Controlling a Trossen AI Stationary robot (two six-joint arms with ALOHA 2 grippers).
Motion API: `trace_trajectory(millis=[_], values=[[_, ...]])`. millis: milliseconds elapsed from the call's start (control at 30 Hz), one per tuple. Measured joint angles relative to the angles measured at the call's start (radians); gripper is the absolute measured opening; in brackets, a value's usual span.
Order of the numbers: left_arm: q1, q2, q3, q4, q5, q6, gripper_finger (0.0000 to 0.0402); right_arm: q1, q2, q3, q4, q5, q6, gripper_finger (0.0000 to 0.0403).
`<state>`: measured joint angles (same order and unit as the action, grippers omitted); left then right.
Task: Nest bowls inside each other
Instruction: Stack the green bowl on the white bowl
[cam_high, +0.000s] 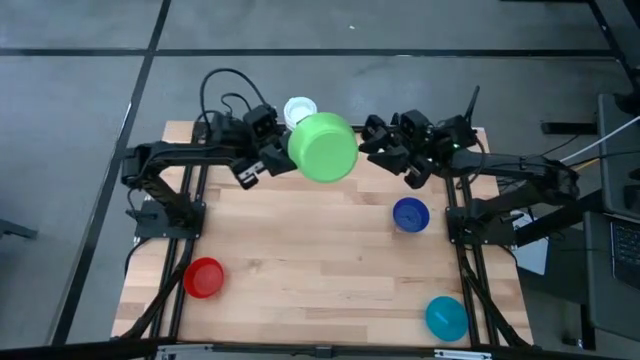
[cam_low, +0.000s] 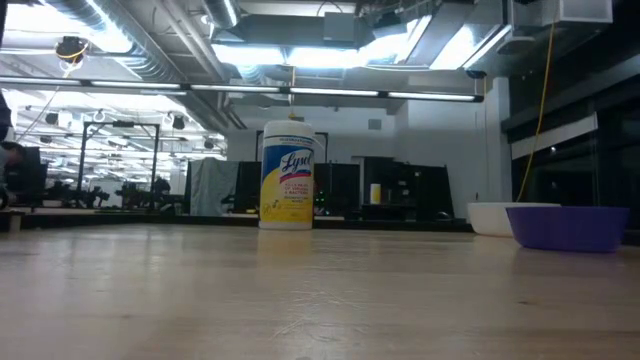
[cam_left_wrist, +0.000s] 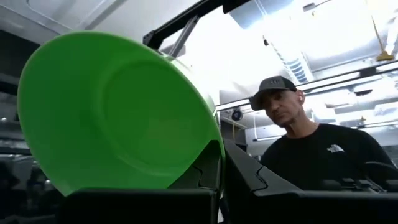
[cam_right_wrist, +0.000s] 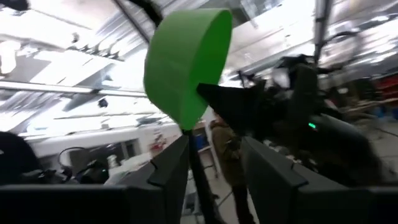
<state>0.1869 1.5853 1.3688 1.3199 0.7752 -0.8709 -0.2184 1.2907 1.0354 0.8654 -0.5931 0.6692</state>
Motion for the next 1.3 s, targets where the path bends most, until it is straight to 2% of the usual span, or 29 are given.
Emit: trace_trajectory(millis=[233, 433, 733, 933, 1100, 1300], values=[[-0.010, 0.090, 0.116, 0.001, 0.030, -0.008, 0.0001, 0.000, 0.135, 0.194, -0.002, -0.125, 0.017, 0.0131], [-0.012, 0.115, 0.167, 0.001, 0.067, -0.034, 0.0001, 0.000, 0.179, 0.295, -0.002, -0.203, 0.030, 0.0133], [0.034, 0.115, 0.168, 0.051, 0.092, -0.106, 0.0001, -0.006, 0.176, 0.306, -0.021, -0.294, 0.058, 0.0159], [0.070, 0.074, 0.168, 0.064, 0.107, -0.150, 0.0002, -0.053, 0.174, 0.306, -0.028, -0.343, 0.067, 0.0170], [0.093, 0.042, 0.168, 0.042, 0.128, -0.171, 0.0002, -0.089, 0.174, 0.306, -0.024, -0.342, 0.102, 0.0176], [0.089, 0.062, 0.168, 0.010, 0.133, -0.142, 0.0002, -0.073, 0.174, 0.306, -0.005, -0.306, 0.088, 0.0170]])
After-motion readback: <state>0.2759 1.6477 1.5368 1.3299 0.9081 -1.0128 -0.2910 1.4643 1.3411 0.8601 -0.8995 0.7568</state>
